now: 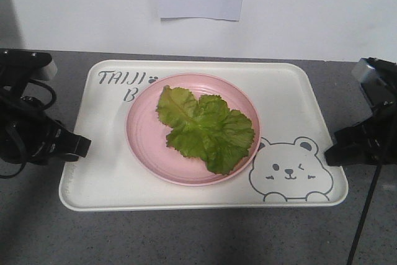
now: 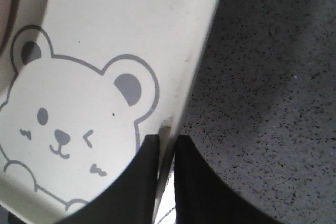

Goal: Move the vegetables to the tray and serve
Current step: 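Lower the tray onto the counter with both grippers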

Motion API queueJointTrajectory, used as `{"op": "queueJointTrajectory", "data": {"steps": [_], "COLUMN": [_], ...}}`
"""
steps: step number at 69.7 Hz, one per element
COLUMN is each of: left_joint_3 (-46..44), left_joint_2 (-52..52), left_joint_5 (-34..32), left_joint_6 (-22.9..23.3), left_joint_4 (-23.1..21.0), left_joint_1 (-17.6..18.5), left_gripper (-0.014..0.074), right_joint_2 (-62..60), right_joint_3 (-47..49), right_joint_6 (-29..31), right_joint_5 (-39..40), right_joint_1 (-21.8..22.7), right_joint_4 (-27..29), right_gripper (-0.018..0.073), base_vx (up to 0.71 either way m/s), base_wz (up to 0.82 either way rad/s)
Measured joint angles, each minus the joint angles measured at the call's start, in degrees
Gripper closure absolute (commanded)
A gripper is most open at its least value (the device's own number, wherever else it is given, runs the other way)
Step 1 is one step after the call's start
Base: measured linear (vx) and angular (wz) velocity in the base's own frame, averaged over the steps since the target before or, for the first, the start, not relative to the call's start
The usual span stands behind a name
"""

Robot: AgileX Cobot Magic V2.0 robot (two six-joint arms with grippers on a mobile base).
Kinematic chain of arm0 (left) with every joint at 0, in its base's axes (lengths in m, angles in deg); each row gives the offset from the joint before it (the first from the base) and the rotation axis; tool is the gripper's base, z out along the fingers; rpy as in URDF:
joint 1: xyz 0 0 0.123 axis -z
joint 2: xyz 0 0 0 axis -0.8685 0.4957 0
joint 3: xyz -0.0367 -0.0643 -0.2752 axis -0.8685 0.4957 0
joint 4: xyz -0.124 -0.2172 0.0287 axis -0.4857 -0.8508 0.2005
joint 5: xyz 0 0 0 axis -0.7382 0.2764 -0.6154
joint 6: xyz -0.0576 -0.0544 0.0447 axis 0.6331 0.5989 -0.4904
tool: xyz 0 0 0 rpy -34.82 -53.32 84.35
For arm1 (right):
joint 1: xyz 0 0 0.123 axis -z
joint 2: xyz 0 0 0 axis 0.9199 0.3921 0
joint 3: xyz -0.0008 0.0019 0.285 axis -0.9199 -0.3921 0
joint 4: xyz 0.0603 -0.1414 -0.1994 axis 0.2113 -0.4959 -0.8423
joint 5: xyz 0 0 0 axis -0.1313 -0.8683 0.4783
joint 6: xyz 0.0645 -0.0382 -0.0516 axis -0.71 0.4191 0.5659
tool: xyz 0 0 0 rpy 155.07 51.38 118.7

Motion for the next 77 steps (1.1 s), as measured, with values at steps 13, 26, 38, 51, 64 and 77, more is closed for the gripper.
{"op": "queueJointTrajectory", "data": {"steps": [13,26,38,51,64,77], "left_joint_3": [0.0,0.0,0.0,0.0,0.0,0.0], "left_joint_2": [4.8,9.7,14.0,17.4,19.0,19.1], "left_joint_5": [-1.9,-4.1,-6.6,-8.3,-9.0,-10.0], "left_joint_6": [-1.0,-2.9,-3.6,-4.3,-4.6,-4.7], "left_joint_4": [-0.5,-1.0,-1.2,-1.4,-1.5,-1.5], "left_joint_1": [0.0,0.0,0.0,0.0,0.1,0.1], "left_gripper": [0.0602,0.0602,0.0602,0.0602,0.0602,0.0602], "right_joint_2": [2.0,6.1,10.4,14.7,17.9,18.6], "right_joint_3": [0.0,0.0,0.0,0.0,0.0,0.0], "right_joint_6": [-3.6,-5.1,-5.3,-5.3,-5.4,-5.3], "right_joint_5": [0.3,0.5,1.6,2.2,2.3,2.7], "right_joint_1": [-0.1,-0.1,-0.1,-0.1,-0.1,-0.3], "right_joint_4": [-1.8,-2.9,-3.1,-3.5,-3.6,-3.8], "right_gripper": [0.0562,0.0562,0.0562,0.056,0.0558,0.0556], "base_vx": [0.0,0.0,0.0,0.0,0.0,0.0], "base_wz": [0.0,0.0,0.0,0.0,0.0,0.0]}}
